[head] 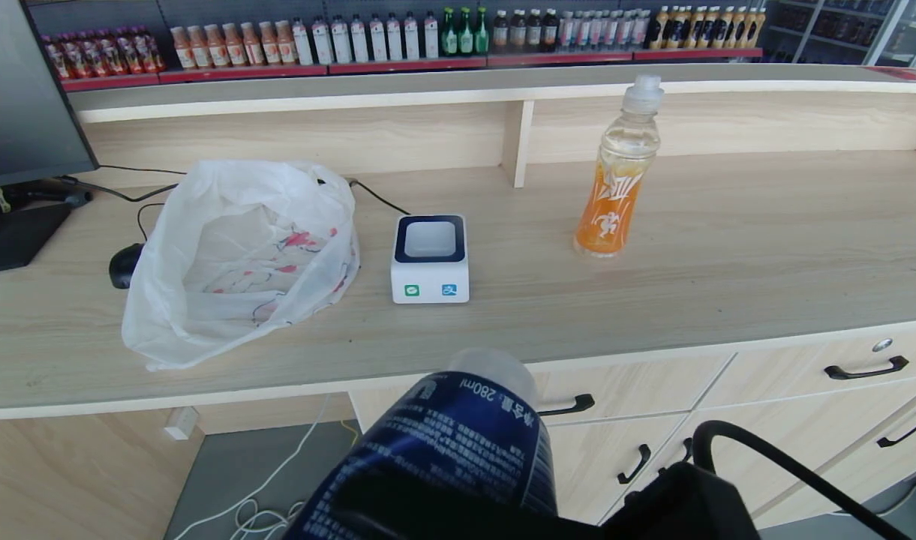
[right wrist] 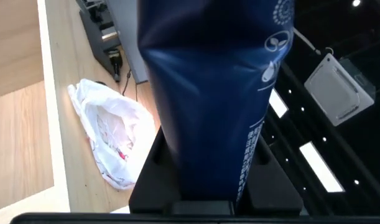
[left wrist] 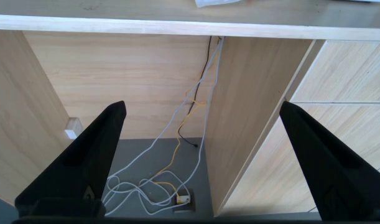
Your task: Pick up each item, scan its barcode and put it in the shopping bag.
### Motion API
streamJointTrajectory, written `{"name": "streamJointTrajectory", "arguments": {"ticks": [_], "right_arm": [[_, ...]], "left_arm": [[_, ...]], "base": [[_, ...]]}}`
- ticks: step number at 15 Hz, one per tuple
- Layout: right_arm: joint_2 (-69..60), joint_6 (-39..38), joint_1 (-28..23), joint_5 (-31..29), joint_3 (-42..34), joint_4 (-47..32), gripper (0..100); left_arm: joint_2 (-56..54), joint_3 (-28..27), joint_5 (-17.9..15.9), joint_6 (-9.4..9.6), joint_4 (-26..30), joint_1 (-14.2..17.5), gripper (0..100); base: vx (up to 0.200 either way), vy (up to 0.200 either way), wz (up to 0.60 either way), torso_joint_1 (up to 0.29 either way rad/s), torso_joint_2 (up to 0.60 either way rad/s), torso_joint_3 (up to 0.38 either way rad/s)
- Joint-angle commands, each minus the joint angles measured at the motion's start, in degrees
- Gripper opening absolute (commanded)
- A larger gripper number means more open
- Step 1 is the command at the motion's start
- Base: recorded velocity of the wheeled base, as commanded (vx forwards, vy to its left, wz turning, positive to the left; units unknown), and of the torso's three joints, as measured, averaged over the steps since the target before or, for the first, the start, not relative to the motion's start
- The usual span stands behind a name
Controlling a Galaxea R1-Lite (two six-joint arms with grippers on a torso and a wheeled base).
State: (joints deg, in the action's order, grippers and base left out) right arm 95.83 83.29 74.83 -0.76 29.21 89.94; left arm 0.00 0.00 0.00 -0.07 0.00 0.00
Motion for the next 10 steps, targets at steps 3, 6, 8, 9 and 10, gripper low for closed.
{"name": "streamJointTrajectory", "arguments": {"ticks": [3,6,8,9,10], "right_arm": [[-0.2,-10.4,0.1,-0.2,-0.2,0.1,0],[-0.7,-18.8,0.2,-0.4,0.5,0.1,0],[-0.6,-24.0,0.4,-5.2,3.8,0.1,0],[-0.5,-27.3,0.8,-7.5,4.9,0.1,0],[-0.5,-36.1,0.8,-10.8,5.2,0.1,0]], "left_arm": [[0.0,0.0,0.0,-0.01,0.1,0.0,100],[0.0,0.0,0.0,-0.01,0.0,0.0,100],[0.0,0.0,0.0,-0.01,0.0,0.0,100],[0.0,0.0,0.0,-0.01,0.1,0.0,100],[0.0,0.0,0.0,-0.01,0.0,0.0,100]], "base": [[0.0,0.0,0.0,0.0,0.0,0.0],[0.0,0.0,0.0,0.0,0.0,0.0],[0.0,0.0,0.0,0.0,0.0,0.0],[0.0,0.0,0.0,0.0,0.0,0.0],[0.0,0.0,0.0,0.0,0.0,0.0]]}}
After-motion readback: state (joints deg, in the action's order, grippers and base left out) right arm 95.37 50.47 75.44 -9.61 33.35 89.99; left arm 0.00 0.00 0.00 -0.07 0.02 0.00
